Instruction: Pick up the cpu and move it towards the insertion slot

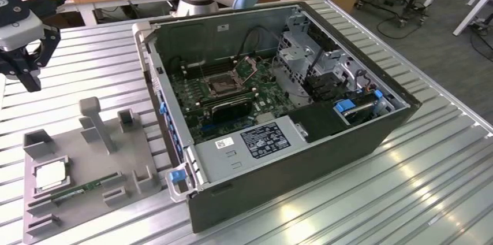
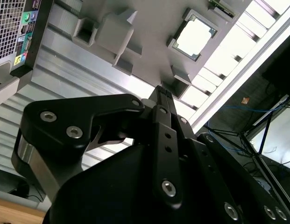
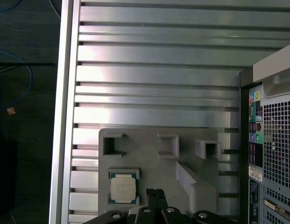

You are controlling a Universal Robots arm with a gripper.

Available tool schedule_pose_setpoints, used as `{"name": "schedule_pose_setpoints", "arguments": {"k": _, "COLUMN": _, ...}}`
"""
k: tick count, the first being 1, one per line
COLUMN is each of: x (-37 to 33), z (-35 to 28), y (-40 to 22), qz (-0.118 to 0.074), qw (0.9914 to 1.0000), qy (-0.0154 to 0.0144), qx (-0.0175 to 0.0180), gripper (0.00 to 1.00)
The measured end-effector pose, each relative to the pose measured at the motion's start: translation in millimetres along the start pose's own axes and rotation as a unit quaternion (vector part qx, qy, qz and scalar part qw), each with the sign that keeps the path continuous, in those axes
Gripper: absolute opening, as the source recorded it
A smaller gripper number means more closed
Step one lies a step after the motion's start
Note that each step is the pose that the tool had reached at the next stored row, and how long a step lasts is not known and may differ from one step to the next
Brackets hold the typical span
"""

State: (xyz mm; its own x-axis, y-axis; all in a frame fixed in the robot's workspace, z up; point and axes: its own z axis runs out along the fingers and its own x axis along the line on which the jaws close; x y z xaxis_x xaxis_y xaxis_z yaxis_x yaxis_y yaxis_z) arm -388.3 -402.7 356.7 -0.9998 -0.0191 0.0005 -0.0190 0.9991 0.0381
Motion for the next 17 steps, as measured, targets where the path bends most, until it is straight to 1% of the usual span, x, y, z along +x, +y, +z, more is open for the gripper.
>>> {"name": "schedule_pose_setpoints", "arguments": {"k": 7, "x": 6.3, "z": 0.6, "y": 0.1, "qz": 0.000, "qw": 1.00000, "qy": 0.0000, "qx": 0.0000, "gripper": 0.11}}
{"name": "schedule_pose_setpoints", "arguments": {"k": 13, "x": 6.6, "z": 0.6, "y": 0.0, "qz": 0.000, "qw": 1.00000, "qy": 0.0000, "qx": 0.0000, "gripper": 0.11}}
{"name": "schedule_pose_setpoints", "arguments": {"k": 17, "x": 8.2, "z": 0.6, "y": -3.3, "qz": 0.000, "qw": 1.00000, "qy": -0.0002, "qx": 0.0000, "gripper": 0.11}}
